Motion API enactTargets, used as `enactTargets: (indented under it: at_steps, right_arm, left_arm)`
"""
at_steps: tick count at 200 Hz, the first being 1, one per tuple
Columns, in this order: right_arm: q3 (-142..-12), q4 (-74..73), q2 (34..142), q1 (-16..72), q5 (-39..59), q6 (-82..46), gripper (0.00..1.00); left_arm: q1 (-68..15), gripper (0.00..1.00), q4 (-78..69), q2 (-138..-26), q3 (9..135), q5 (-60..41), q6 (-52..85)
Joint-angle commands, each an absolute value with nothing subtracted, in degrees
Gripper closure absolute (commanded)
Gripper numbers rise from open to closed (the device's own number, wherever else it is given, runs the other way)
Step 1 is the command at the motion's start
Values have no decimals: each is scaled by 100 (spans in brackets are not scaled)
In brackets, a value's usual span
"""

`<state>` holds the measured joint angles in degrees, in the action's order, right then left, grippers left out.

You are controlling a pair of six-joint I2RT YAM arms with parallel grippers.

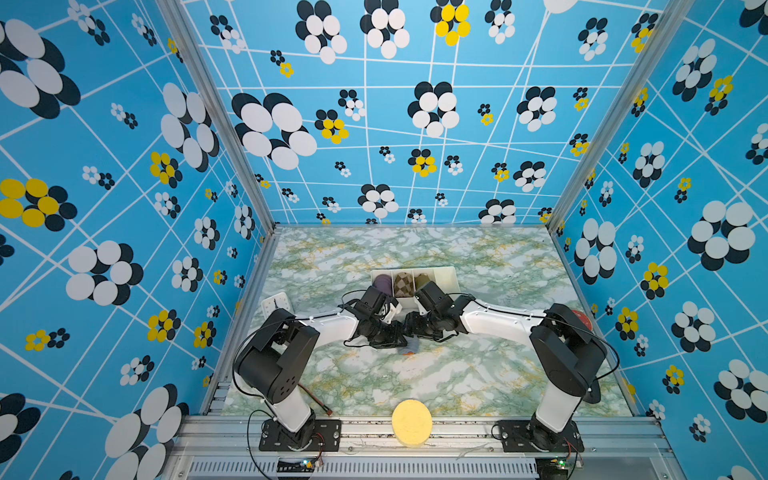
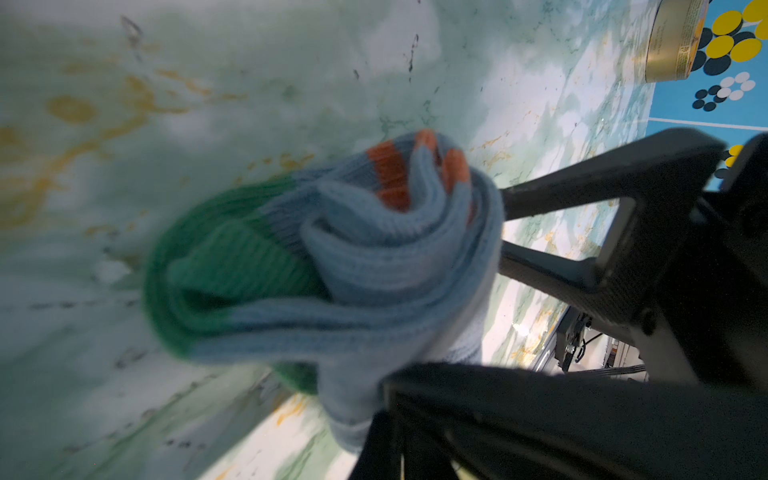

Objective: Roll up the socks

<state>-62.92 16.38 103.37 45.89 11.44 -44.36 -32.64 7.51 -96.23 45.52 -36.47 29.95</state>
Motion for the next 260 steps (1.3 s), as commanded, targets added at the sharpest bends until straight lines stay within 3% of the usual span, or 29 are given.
enactTargets:
  at_steps: [1, 106, 181, 243, 260]
  right_arm:
    - [-6536, 2184, 10591, 4824, 1048, -4222, 39]
    - [-6959, 2636, 11159, 5057, 976, -4198, 41]
    - [-6988, 2836, 11425, 5151, 993, -4206, 49]
    - [-7037, 2865, 11574, 5236, 1155, -4184, 66]
    - [-7031, 2841, 11610, 5247, 1199, -4184, 75]
  left_arm:
    - [-3278, 94, 1255, -10020, 4430, -3003, 2874]
    - [-3270, 94, 1160, -10026, 4406, -3024, 2894]
    - [-3261, 94, 1090, -10046, 4385, -3043, 2909]
    - [-3252, 94, 1028, -10116, 4411, -3084, 2925]
    - [-3252, 94, 1020, -10142, 4429, -3092, 2911]
